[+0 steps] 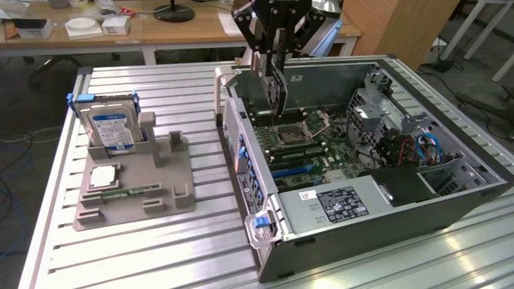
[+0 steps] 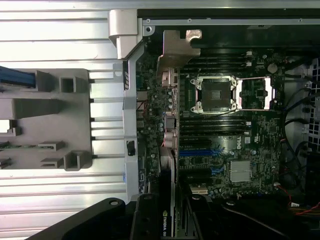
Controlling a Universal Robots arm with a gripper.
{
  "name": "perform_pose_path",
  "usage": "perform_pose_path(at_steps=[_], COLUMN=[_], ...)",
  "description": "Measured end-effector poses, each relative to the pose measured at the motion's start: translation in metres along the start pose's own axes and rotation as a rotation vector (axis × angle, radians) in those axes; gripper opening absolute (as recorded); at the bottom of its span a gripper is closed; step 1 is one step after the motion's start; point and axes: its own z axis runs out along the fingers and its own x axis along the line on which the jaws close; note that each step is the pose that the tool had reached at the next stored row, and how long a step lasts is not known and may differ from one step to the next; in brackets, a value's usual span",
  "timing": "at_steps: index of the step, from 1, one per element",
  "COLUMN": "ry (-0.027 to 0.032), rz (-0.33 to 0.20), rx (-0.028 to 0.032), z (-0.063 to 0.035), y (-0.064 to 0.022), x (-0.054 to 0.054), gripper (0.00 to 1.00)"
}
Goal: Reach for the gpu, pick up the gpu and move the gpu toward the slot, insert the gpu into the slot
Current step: 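Pick up the gpu and move the gpu toward the slot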
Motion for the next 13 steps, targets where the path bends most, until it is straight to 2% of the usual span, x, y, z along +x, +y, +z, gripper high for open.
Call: perform_pose_path(at_steps=[13], ry=[-0.0003], rz=[-0.011], rx=[-0.0003], z=[0.0007], y=[0.0001], x=[-0.012], gripper=[0.25])
